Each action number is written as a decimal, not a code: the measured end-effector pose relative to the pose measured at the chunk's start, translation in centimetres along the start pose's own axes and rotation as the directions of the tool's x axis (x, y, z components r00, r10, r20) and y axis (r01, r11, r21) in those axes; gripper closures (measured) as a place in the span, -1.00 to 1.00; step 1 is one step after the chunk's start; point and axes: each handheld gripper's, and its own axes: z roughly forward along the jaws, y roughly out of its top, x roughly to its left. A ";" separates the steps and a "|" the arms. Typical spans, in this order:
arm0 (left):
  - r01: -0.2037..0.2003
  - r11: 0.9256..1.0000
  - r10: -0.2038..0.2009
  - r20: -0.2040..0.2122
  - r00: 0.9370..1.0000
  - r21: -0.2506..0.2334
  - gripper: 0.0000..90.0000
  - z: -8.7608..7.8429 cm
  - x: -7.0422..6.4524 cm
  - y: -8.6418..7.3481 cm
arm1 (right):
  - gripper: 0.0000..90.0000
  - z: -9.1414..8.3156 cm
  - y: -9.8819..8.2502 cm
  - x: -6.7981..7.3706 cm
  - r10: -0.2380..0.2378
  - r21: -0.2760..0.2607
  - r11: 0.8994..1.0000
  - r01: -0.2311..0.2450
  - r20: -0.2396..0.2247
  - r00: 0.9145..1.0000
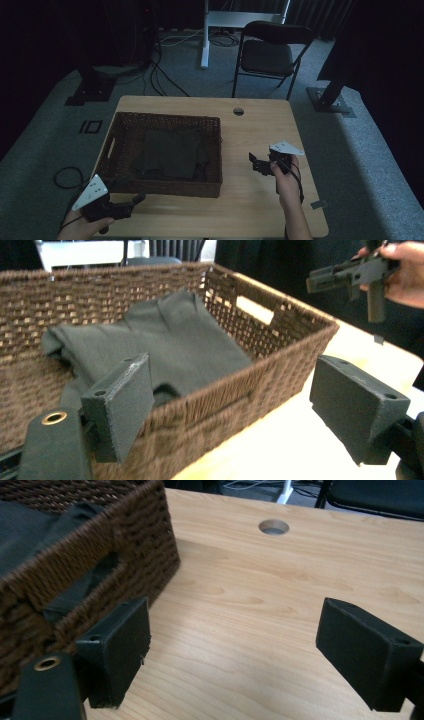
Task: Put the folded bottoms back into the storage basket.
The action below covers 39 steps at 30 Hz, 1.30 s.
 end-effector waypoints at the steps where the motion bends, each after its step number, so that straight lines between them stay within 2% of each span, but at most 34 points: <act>1: -0.003 1.000 0.003 -0.003 1.000 -0.001 -0.59 0.0 0.0 -0.3 | -0.69 0.0 -0.1 -0.1 0.000 0.003 1.000 0.000 0.002 1.000; 8: -0.003 1.000 0.002 0.043 0.999 0.024 -0.59 0.5 -0.3 -2.5 | -0.69 -0.1 -1.3 -0.5 0.020 0.000 1.000 -0.020 0.001 1.000; 11: -0.019 0.998 0.018 0.024 1.000 0.056 -0.59 1.0 -0.3 -3.7 | -0.69 0.0 -1.8 -0.5 0.017 0.009 1.000 -0.017 0.006 1.000; 13: -0.028 0.997 0.028 -0.010 1.000 0.069 -0.59 1.3 -0.2 -4.3 | -0.69 0.1 -2.3 -0.5 0.016 0.017 1.000 -0.016 0.013 1.000; 18: -0.020 0.995 0.026 -0.056 0.998 0.103 -0.59 1.9 0.2 -5.7 | -0.69 0.2 -3.6 -1.0 0.027 0.038 0.999 -0.028 0.029 0.999; 20: 0.002 0.994 0.005 -0.068 0.998 0.107 -0.59 2.2 0.6 -6.3 | -0.69 0.3 -4.0 -1.3 0.036 0.048 0.998 -0.038 0.034 0.999; 22: 0.008 0.993 0.003 -0.092 0.996 0.117 -0.59 2.4 1.0 -6.9 | -0.69 0.3 -4.6 -1.6 0.035 0.056 0.998 -0.038 0.048 0.998; 25: 0.037 0.991 -0.020 -0.127 0.992 0.126 -0.59 2.7 1.5 -7.6 | -0.69 0.3 -5.1 -2.0 0.039 0.068 0.997 -0.044 0.063 0.997; 30: 0.049 0.989 -0.024 -0.171 0.985 0.143 -0.59 2.7 1.9 -8.3 | -0.69 0.3 -6.2 -2.8 0.046 0.089 0.995 -0.055 0.103 0.994; 34: 0.058 0.987 -0.025 -0.211 0.977 0.152 -0.59 2.7 2.4 -8.8 | -0.69 0.2 -7.0 -3.4 0.039 0.103 0.993 -0.053 0.138 0.990; 35: 0.075 0.986 -0.040 -0.228 0.973 0.147 -0.59 2.7 2.5 -8.9 | -0.69 0.2 -7.1 -3.5 0.043 0.103 0.993 -0.058 0.143 0.989; 37: 0.084 0.985 -0.042 -0.260 0.965 0.150 -0.59 2.6 2.8 -9.2 | -0.69 0.0 -7.4 -3.8 0.043 0.108 0.992 -0.062 0.166 0.985; 39: 0.083 0.984 -0.037 -0.275 0.961 0.157 -0.59 2.6 2.8 -9.4 | -0.69 -0.2 -7.7 -4.3 0.054 0.105 0.992 -0.075 0.186 0.981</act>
